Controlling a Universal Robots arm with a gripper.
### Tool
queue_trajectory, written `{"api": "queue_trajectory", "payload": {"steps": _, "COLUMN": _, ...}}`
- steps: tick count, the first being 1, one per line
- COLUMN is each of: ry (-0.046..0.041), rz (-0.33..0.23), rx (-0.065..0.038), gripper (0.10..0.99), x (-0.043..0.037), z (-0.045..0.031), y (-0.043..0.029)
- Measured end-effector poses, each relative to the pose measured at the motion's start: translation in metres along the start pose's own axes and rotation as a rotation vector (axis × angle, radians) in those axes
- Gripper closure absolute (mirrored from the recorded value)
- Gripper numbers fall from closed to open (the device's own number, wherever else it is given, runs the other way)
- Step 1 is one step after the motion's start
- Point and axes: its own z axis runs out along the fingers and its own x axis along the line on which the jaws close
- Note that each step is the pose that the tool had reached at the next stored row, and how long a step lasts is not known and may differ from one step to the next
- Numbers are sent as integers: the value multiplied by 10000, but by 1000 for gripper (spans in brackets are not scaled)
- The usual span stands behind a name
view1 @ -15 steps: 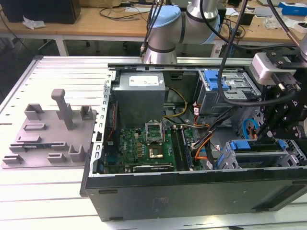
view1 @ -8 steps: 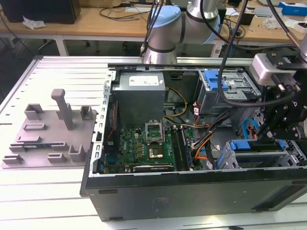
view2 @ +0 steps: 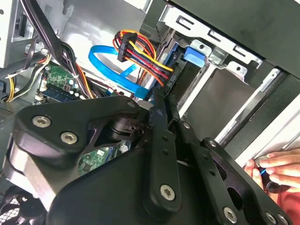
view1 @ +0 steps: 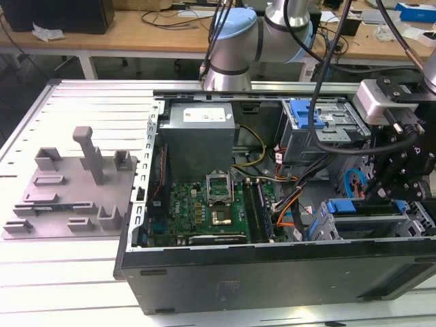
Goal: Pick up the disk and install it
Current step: 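Insert the second disk wire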
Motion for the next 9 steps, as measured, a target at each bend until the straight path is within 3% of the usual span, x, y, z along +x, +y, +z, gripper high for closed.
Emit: {"api": "queue_trajectory", "payload": {"steps": 9, "ry": -2, "rz": -130, "rx": -5, "gripper": 925, "x": 1, "z": 39, "y": 0}}
